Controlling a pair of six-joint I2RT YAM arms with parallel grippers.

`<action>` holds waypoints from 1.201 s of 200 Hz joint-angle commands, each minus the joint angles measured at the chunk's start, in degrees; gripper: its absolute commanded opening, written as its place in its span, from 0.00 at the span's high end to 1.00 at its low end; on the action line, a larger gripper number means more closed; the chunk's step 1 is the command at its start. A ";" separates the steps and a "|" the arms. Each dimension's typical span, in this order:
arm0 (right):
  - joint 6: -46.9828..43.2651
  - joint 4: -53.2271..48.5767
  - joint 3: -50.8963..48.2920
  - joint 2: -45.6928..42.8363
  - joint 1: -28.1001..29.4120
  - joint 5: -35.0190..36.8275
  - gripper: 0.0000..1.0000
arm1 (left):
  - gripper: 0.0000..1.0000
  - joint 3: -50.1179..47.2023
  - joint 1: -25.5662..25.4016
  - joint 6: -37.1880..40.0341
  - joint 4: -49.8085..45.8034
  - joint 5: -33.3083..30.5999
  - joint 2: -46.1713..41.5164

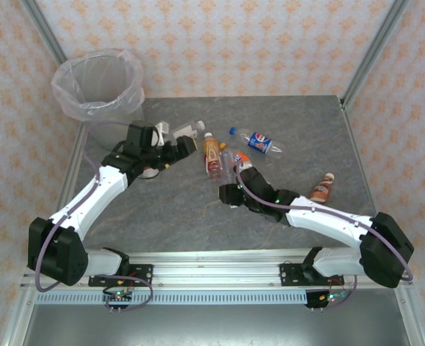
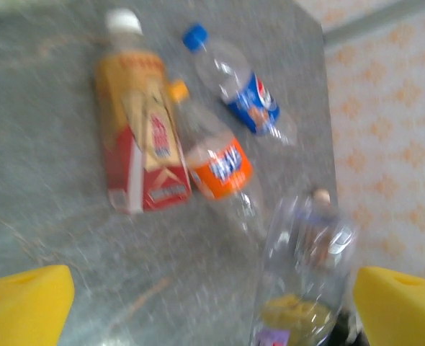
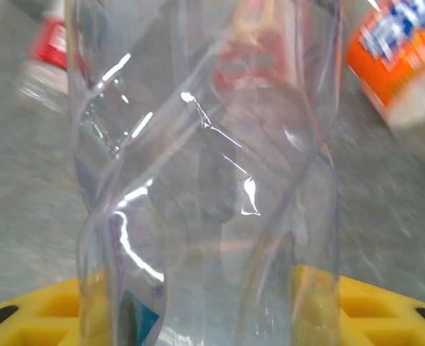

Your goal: Put the plastic bottles in the bin

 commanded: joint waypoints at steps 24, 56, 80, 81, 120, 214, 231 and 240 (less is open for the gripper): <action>-0.41 10.56 3.38 2.73 0.38 -5.64 0.56 | 0.00 -0.62 -3.86 -0.66 6.89 11.63 0.33; -1.04 12.85 5.25 4.78 0.38 -9.60 0.56 | 0.00 0.01 -5.89 -0.29 11.21 11.36 0.92; -1.02 14.43 5.48 4.55 0.38 -10.75 0.56 | 0.00 -0.75 -6.27 -0.54 13.11 5.76 0.19; -1.06 14.42 5.49 4.48 0.38 -10.95 0.56 | 0.00 -0.80 -6.27 -0.60 13.25 5.60 0.11; -1.88 16.40 5.83 3.80 0.38 -15.35 0.56 | 0.00 1.21 -6.19 0.15 12.98 6.09 2.48; -1.50 16.38 6.72 4.02 0.38 -15.93 0.55 | 0.23 3.07 -7.59 2.32 10.56 7.45 3.74; -1.30 16.38 6.63 3.99 0.38 -15.80 0.53 | 0.29 3.03 -7.72 2.68 10.23 7.03 3.56; -1.26 16.38 6.50 4.08 0.38 -15.87 0.52 | 0.32 3.06 -7.79 2.64 10.38 6.73 3.60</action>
